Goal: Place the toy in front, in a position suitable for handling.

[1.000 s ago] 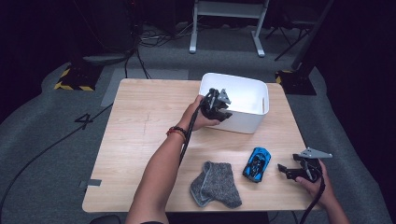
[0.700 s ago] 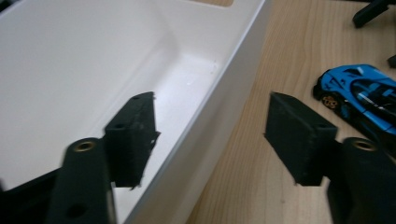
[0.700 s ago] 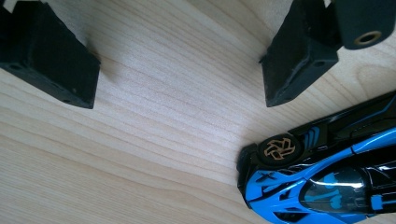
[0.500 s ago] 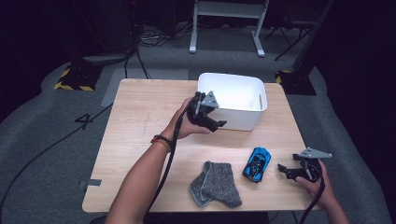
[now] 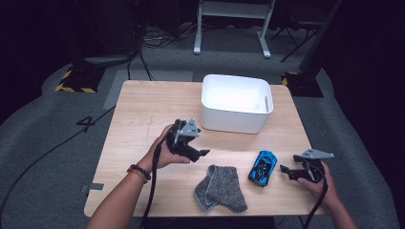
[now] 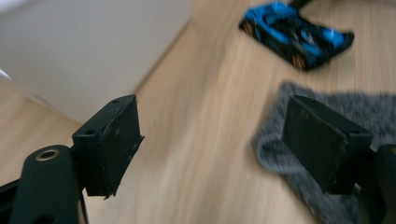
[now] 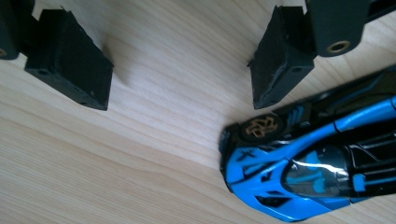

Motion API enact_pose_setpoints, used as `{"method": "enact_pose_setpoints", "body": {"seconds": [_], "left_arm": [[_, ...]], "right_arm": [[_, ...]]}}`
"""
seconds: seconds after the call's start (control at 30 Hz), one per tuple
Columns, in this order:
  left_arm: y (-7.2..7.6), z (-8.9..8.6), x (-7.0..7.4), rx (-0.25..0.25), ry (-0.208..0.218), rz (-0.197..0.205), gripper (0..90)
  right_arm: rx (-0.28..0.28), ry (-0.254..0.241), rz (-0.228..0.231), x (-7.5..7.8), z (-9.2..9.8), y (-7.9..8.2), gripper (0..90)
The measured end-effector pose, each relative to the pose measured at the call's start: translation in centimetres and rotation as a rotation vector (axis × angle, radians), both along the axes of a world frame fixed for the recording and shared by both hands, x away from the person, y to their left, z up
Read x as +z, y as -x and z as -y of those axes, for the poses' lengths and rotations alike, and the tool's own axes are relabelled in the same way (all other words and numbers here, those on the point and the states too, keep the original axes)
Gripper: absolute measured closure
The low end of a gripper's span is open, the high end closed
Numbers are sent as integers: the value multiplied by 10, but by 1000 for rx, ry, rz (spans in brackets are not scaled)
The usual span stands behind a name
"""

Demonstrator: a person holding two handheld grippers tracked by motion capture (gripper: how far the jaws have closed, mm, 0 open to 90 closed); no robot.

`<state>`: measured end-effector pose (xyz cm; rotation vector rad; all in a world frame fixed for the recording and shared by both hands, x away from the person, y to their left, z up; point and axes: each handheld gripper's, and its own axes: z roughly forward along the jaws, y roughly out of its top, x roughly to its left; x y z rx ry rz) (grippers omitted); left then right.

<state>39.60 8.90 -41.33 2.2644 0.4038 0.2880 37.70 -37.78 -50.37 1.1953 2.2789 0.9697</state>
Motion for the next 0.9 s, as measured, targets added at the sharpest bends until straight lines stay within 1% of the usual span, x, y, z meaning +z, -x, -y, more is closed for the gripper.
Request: {"method": "enact_pose_setpoints", "body": {"seconds": [0.07,0.13,0.17,0.2,0.27,0.3,0.33,0.4,0.43,0.47,0.5,0.53,0.57,0.6,0.67,0.7,0.73,0.77,0.8,0.87,0.9], "left_arm": [[12,-1,-12,-16,-12,-36,197],[24,-1,-22,-40,-37,-53,197],[30,-2,-26,-50,-54,-63,197],[35,-2,-30,-61,-61,-71,198],[43,-4,-36,-69,-38,-92,197],[47,-4,-39,-69,-18,-108,197],[50,-4,-42,-74,-11,-125,197],[55,-1,-49,-83,-14,-143,196],[56,1,-52,-91,-18,-156,196],[56,1,-52,-91,-18,-156,196],[59,6,-60,-103,-54,-163,196],[60,9,-63,-105,-70,-164,196],[60,9,-63,-105,-70,-164,195],[61,13,-68,-107,-77,-174,194],[60,14,-70,-101,-76,-177,190],[59,15,-70,-97,-78,-178,189],[58,15,-71,-95,-77,-176,187],[58,15,-72,-92,-79,-177,184],[56,15,-73,-88,-83,-177,184],[55,16,-75,-80,-89,-175,181],[53,16,-78,-66,-108,-168,177]], "right_arm": [[8,8,-6,1,-6,-4,211],[21,15,-6,2,-12,-8,211],[22,25,-12,3,-14,-11,210],[18,31,-15,3,-15,-13,209],[-2,27,-21,4,-15,-18,216],[-12,17,-25,3,-14,-20,221],[-17,7,-23,3,-14,-22,223],[-16,9,-14,2,-16,-24,229],[-11,19,-5,3,-17,-24,253],[4,21,-2,3,-18,-25,291],[16,21,-8,4,-19,-26,304],[17,34,-8,5,-21,-28,305],[17,34,-8,5,-21,-28,305],[21,49,0,6,-25,-31,340],[21,45,-1,7,-28,-35,373],[20,47,4,7,-30,-37,374],[24,59,20,7,-33,-39,391],[31,62,22,7,-35,-40,413],[32,49,13,7,-37,-43,421],[48,33,14,9,-43,-47,442],[61,32,12,9,-46,-48,442]]}}
